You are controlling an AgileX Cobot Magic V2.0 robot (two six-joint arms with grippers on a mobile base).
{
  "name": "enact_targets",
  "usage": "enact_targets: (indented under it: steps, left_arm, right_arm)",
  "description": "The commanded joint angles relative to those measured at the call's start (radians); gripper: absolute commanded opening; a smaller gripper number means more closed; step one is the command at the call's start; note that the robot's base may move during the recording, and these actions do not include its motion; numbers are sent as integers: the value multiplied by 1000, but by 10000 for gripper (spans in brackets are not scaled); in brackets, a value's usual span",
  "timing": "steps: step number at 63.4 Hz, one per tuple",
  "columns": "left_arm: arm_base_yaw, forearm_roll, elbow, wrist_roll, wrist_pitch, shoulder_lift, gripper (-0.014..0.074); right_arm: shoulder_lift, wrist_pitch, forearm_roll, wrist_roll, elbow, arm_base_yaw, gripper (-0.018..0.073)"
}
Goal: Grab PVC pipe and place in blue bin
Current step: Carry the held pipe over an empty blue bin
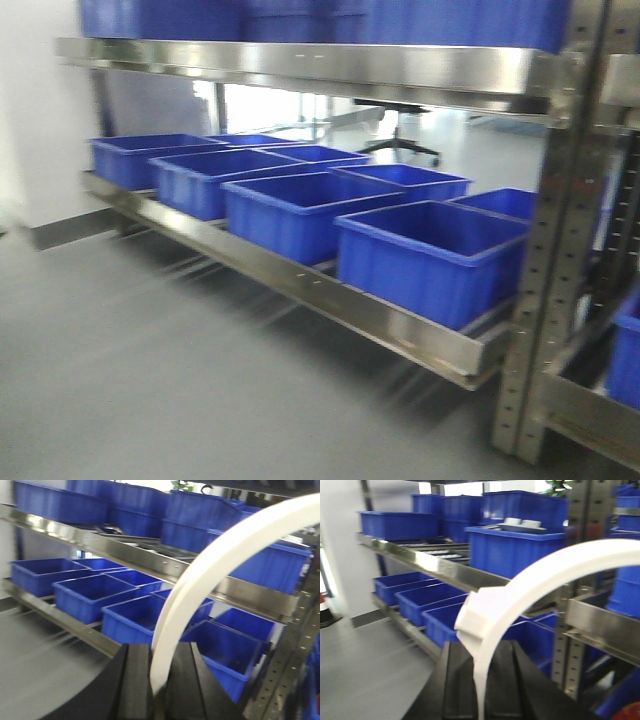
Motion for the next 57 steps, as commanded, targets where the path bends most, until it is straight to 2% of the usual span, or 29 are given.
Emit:
enact_targets:
  steps: [1, 57]
  left_arm:
    - [-6, -7, -1, -3, -27, -4, -111]
    - [-6, -7, -1, -3, -27, -4, -111]
  right_arm:
    - [-3, -33, -9, -7, 0, 2, -169]
    - [-3, -33, -9, -7, 0, 2, -169]
